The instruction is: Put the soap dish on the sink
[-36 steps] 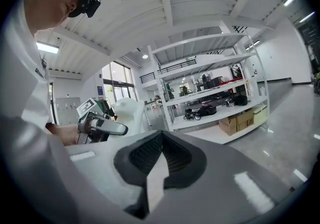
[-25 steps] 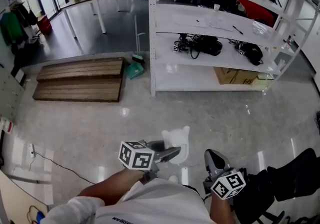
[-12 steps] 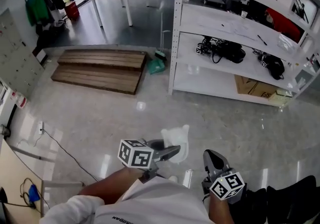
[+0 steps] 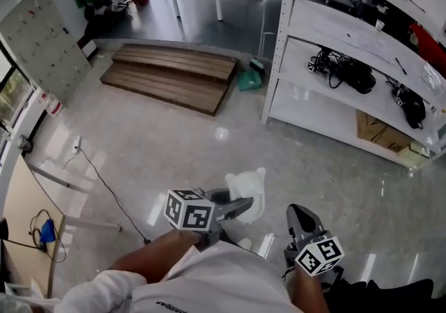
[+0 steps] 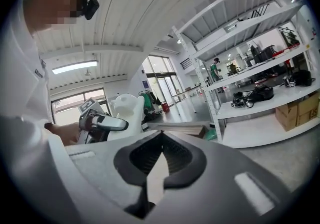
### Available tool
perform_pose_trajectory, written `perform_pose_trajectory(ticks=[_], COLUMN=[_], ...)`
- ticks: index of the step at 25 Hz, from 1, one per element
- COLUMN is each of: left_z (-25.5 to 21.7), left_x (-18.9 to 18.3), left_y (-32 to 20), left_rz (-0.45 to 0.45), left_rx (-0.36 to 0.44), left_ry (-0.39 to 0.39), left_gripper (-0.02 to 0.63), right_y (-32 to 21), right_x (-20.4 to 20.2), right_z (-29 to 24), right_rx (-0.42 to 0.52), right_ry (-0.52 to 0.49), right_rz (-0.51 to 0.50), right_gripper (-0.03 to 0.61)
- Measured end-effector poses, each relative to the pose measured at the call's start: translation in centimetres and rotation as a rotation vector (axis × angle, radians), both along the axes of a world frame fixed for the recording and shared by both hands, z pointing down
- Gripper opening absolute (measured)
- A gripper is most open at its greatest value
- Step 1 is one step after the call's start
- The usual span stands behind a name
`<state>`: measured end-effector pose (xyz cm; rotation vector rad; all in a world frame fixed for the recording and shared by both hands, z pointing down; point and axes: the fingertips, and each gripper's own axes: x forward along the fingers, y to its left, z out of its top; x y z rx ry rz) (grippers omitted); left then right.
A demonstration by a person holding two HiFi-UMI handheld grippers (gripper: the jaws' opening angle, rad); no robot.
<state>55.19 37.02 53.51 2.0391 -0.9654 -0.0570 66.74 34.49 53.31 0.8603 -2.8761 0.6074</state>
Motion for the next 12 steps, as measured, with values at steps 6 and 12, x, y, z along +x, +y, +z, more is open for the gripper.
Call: perform_pose_trajectory(ticks=[6, 12], left_z=[-0.1, 0.6], left_x=[-3.1, -8.0], left_y=[0.0, 0.0], left_rz=[-0.095, -0.175], left_rx=[0.003, -0.022], left_ry=[0.006, 0.024], left_gripper=[0.162, 0.161], right_y=[-1.1, -2.4], right_x=[-3.6, -8.8], right_z=[0.2, 0.5], right_rx=[-0.009, -0.019], right_ry=[0.003, 0.018], right_rz=[-0.093, -0.166], right_gripper=[0.002, 0.002])
